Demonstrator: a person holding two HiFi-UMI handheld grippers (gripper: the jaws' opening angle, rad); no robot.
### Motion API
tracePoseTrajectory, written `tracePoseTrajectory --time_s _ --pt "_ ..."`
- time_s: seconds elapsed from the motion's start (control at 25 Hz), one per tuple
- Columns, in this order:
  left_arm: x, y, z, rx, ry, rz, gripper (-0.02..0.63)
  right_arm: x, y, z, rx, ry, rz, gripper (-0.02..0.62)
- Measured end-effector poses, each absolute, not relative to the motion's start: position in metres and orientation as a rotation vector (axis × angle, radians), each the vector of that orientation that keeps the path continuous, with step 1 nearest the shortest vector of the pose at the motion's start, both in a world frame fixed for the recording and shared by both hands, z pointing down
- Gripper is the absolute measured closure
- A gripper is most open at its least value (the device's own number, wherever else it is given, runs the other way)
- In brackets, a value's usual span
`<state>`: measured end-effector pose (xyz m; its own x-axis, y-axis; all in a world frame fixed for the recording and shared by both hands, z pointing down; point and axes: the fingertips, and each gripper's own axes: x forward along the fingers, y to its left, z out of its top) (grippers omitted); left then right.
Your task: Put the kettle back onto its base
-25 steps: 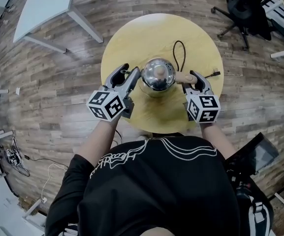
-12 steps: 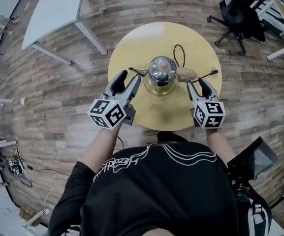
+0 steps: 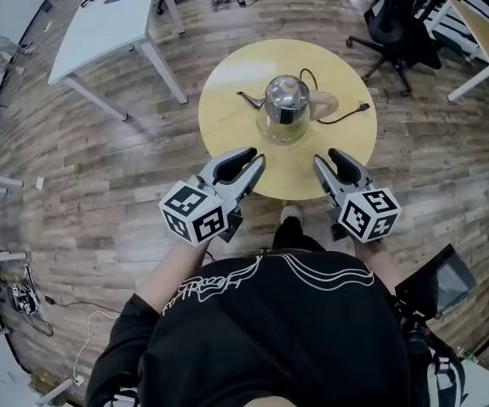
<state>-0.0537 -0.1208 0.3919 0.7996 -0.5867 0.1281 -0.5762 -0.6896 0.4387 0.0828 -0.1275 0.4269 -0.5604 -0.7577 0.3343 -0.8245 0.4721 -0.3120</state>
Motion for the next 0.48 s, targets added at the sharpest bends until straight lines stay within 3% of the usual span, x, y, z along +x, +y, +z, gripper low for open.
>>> tracePoseTrajectory --time_s 0.08,0.12,0.2,0.24,0.48 --pt "-0.053 -0.101 0.381 2.52 -0.853 -0.057 0.558 0.072 -0.101 0.42 1.344 -2.613 0.771 0.413" --pt "-0.052 -0.091 0.377 2.513 -0.836 -0.066 0.591 0.068 -0.088 0.416 1.331 -2.633 0.801 0.445" --pt "-0.048 -0.069 0.371 2.514 -0.781 -0.043 0.6 0.06 -0.066 0.408 1.318 -2.659 0.808 0.571" --pt "-0.046 -0.058 0.37 2.524 -0.755 -0.01 0.6 0.056 -0.058 0.404 1.305 -2.669 0.804 0.586" --pt "-0.034 -0.02 0.36 2.596 -0.703 0.121 0.6 0.043 -0.033 0.39 1.263 -2.672 0.741 0.589"
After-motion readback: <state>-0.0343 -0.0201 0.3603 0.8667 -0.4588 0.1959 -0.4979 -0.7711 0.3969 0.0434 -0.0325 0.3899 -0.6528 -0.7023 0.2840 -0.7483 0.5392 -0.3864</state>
